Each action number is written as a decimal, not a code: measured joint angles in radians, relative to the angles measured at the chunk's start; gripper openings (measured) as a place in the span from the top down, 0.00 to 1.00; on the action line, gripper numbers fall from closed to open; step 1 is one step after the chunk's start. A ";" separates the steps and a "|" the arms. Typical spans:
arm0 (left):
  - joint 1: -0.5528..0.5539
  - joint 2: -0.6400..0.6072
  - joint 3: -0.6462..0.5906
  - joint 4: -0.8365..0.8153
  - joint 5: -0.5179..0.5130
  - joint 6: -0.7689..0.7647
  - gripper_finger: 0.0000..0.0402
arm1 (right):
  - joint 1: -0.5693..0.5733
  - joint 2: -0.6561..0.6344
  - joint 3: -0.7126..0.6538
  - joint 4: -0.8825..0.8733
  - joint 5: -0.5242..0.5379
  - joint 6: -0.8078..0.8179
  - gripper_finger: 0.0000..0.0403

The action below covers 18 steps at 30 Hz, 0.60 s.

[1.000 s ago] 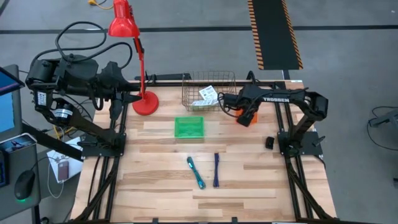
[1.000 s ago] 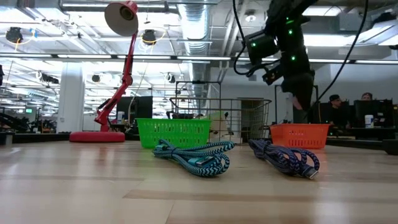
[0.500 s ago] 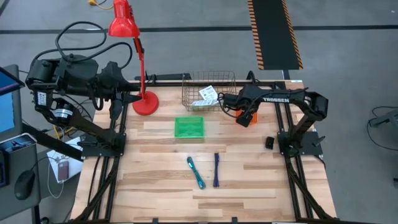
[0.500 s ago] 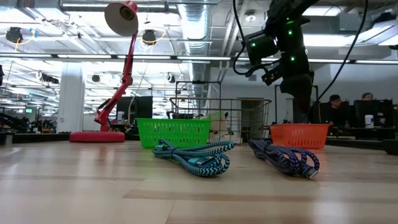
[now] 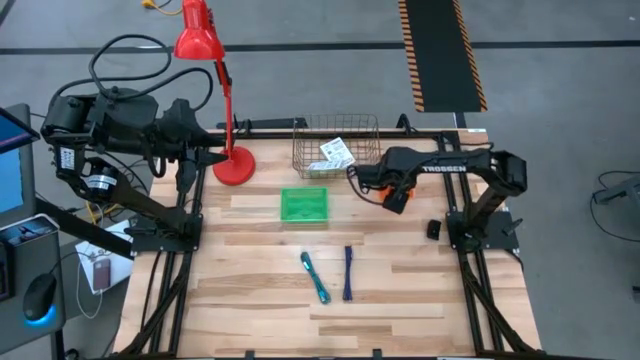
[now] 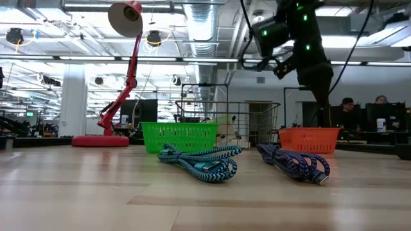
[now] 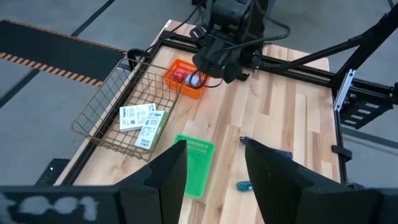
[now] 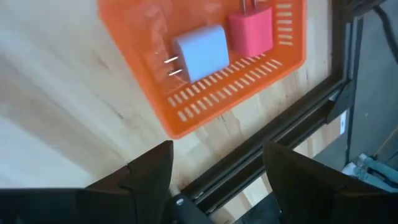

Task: Pick and place items into bin
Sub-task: Put the blue charger cable into the green bin

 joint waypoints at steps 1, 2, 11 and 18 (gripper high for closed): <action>0.000 0.000 0.000 0.000 0.000 0.008 0.62 | 0.014 0.000 0.016 -0.015 0.000 0.017 0.39; 0.000 0.000 0.000 0.000 0.000 0.010 0.62 | 0.031 0.000 0.034 -0.030 0.000 0.035 0.39; 0.000 0.000 0.000 0.000 0.000 0.068 0.62 | 0.279 0.000 0.188 -0.091 -0.140 0.046 0.39; 0.000 0.049 0.001 0.055 0.007 0.136 0.62 | 0.505 -0.039 0.270 -0.032 -0.129 0.081 0.39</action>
